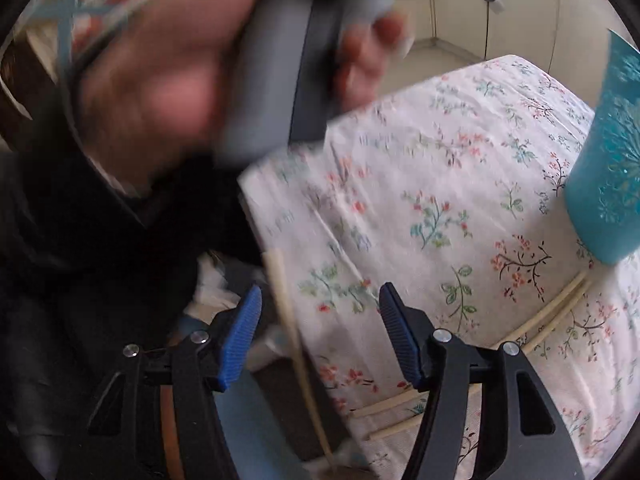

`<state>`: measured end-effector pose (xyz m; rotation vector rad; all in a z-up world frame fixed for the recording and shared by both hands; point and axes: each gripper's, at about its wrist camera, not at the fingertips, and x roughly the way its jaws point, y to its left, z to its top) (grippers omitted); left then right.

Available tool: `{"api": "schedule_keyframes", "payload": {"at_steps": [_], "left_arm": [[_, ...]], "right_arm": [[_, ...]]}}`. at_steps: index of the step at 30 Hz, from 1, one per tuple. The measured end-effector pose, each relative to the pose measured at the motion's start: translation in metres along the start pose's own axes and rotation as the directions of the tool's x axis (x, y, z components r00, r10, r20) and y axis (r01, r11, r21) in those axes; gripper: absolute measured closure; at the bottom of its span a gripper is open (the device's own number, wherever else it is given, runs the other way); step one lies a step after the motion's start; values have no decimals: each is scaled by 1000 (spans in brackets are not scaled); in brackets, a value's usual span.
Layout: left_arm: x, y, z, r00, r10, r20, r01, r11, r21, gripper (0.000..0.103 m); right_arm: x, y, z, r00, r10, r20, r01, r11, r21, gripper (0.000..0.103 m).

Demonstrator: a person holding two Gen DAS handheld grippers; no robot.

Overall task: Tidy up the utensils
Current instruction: 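Close the right tool on another loose chopstick beside the cup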

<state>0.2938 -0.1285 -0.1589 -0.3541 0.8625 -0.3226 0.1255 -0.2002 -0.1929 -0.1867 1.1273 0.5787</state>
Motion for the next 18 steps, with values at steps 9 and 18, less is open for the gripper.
{"api": "schedule_keyframes", "payload": {"at_steps": [9,18], "left_arm": [[-5,19,6,1000,11,6,-10,999,-37,7],[-4,16,4,1000,-6,-12,6,1000,-12,7]], "right_arm": [[-50,-74,-16,974,-123,193,34,912,408,52],[-42,-128,-30,935,-354,33,245,709,662,77]]}}
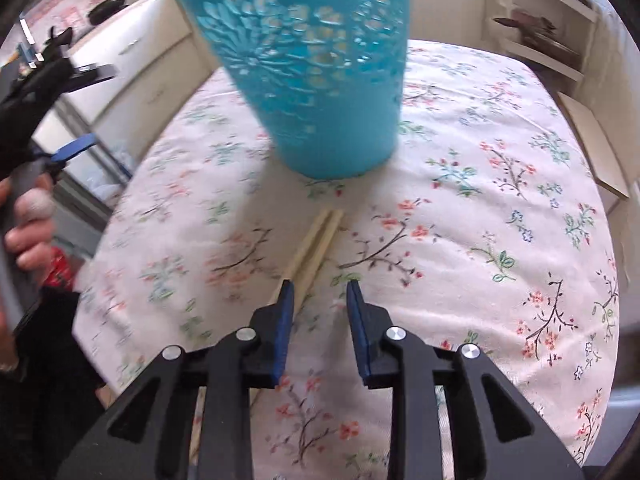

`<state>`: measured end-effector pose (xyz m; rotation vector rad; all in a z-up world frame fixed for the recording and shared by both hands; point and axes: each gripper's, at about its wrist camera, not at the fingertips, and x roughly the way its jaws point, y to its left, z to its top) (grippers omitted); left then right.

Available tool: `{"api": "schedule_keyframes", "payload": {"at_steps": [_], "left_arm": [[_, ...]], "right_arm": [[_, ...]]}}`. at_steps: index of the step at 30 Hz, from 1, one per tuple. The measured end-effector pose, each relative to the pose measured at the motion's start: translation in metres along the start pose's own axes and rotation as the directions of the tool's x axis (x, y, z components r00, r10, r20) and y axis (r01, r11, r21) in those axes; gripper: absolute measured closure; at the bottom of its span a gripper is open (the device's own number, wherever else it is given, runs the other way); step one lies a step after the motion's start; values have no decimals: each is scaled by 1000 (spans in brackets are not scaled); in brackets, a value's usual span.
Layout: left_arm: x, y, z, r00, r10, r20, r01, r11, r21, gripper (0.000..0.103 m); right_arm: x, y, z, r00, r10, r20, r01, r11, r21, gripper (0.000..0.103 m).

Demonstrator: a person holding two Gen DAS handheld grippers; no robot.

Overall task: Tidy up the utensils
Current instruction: 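Close the right tool on another loose chopstick beside the cup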

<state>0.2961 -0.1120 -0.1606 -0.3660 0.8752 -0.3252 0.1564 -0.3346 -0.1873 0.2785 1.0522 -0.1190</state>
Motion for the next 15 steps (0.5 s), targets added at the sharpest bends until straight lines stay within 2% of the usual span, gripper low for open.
{"api": "schedule_keyframes", "payload": {"at_steps": [7,8,9,11,13,15], "left_arm": [[0,1,-1,1000,-2,-6,2,1000,-4,7],[0,1,0,1000,-2,-7,2,1000,-2,7],[0,1,0,1000,-4,-7,4,1000,-3,7],[0,1,1,1000,-5,-6,5,1000,-5,7],[0,2,1,1000,-6,-6,6,1000,-5,7],[-1,2,1,1000,-8,-5,8,1000,-3,7]], "right_arm": [[14,24,7,996,-94,0,93,985,-145,79],[18,20,4,996,-87,-10,84,982,-171,82],[18,21,3,996,-83,-24,77,978,-195,89],[14,17,0,995,-90,-43,79,974,-214,95],[3,4,-6,997,-46,-60,35,984,-174,97],[-17,-10,-8,997,63,-38,-66,994,-91,97]]}}
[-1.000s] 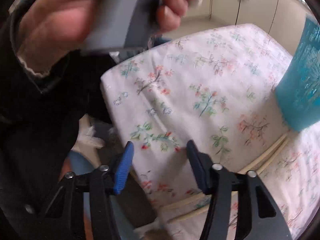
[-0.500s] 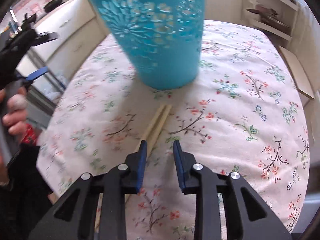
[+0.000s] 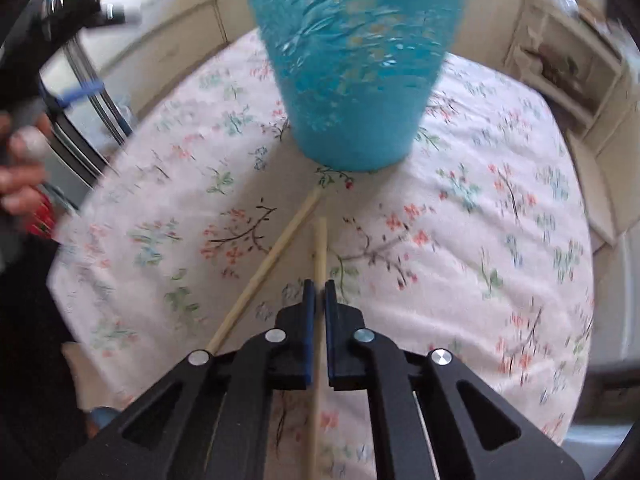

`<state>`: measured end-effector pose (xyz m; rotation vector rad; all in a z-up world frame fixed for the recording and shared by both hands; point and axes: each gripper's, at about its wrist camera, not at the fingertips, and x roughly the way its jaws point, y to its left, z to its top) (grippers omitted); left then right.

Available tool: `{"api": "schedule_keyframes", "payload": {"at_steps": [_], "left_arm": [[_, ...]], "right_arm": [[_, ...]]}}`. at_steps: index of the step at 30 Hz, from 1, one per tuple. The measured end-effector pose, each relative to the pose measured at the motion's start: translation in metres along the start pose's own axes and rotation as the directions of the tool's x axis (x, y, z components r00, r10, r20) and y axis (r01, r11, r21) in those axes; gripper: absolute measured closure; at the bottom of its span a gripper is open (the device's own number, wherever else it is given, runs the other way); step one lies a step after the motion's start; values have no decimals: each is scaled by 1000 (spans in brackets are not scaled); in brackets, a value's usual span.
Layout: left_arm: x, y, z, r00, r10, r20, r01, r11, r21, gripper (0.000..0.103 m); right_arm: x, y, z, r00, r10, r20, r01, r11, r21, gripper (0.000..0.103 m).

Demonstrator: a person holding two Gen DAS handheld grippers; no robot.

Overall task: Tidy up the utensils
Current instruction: 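Close the right tool on another loose chopstick beside the cup, then lift the chopstick over the teal cup and open the right tool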

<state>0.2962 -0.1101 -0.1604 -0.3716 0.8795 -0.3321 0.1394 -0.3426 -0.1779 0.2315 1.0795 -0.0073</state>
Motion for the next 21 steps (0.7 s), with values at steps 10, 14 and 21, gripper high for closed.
{"api": "schedule_keyframes", "payload": {"at_steps": [10,14,21], "left_arm": [[-2,-4,-2,1000,13,17,-13,1000,14,7],[-4,-8,-3,999,14,30,-15,999,39,7],[-7,-3,1,999,15,42,-17,999,33,8]], "right_arm": [[-176,-6,79,749,288,597,-350,937,-13,97],[-181,-1,129,635,121,763,-225,974,33,97],[-99,-11,153,696,-60,715,-59,988,140,95]]}}
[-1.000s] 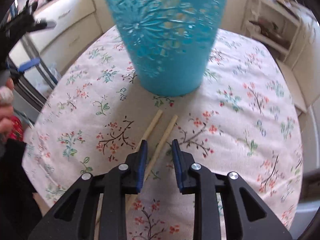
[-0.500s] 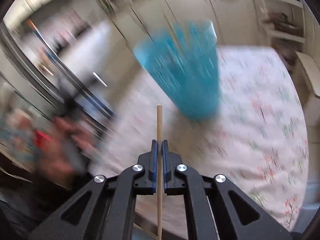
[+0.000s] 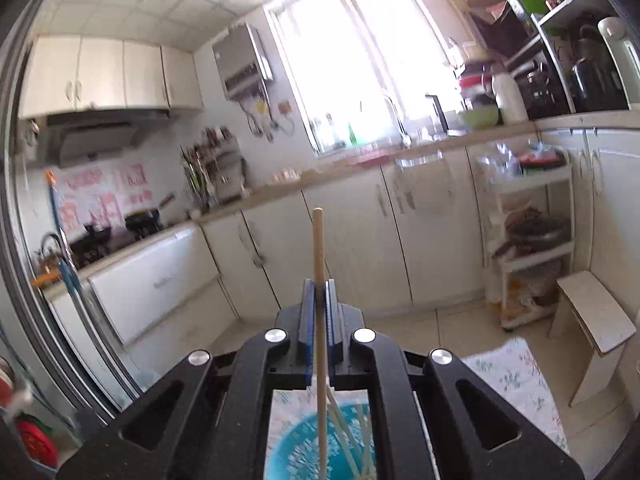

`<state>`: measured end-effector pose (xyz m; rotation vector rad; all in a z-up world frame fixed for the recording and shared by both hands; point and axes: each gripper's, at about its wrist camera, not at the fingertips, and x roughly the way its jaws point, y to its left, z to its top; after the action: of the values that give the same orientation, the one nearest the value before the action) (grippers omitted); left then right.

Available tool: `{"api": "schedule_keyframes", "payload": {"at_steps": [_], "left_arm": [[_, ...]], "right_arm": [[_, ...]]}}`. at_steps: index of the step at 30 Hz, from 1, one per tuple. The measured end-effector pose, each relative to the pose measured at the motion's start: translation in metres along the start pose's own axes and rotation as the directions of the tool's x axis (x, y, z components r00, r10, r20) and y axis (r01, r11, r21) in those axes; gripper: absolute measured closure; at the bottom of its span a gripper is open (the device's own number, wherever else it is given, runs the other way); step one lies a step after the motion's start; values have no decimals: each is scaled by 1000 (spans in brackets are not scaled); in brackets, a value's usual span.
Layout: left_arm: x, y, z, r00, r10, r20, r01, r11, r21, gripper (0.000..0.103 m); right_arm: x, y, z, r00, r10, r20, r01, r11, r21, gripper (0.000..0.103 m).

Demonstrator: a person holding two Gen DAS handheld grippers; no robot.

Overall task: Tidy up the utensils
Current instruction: 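Lift the chopstick over the teal cup and open the right tool, then close the right tool on the last loose chopstick and lift it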

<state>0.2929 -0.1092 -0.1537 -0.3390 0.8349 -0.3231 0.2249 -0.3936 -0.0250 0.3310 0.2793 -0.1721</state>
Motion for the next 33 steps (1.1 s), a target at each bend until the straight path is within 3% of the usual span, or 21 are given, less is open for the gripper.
{"api": "schedule_keyframes", "payload": {"at_steps": [2,4,10,13,21,27,33], "left_arm": [[-1,1,1,1000,-2,1,2,1000,-7,7],[-4,0,1,1000,1,14,-1,1000,1,8],[-12,-16,-1,997,24,70,-31,996,87,7],[-17,-23,-4,994,35,100,-48,991,128,8],[-23,-37,-12,990,48,134,-75,975,207,7],[-24,-37,-11,989,51,138,-80,974,213,7],[-24,-38,-12,990,47,130,-75,973,219,7]], "right_arm": [[3,-3,-19,998,-5,-55,6,1000,13,85],[-10,-4,-35,998,-10,-70,11,1000,18,65],[-70,13,-75,992,-9,-128,-1,997,-74,52],[-82,9,-103,976,-32,-214,11,995,-99,50],[-71,-12,-176,896,-70,-439,69,997,-19,49],[-54,-3,-197,851,-102,-515,79,995,-67,49],[-43,-6,-202,830,-142,-539,124,990,-71,49]]}}
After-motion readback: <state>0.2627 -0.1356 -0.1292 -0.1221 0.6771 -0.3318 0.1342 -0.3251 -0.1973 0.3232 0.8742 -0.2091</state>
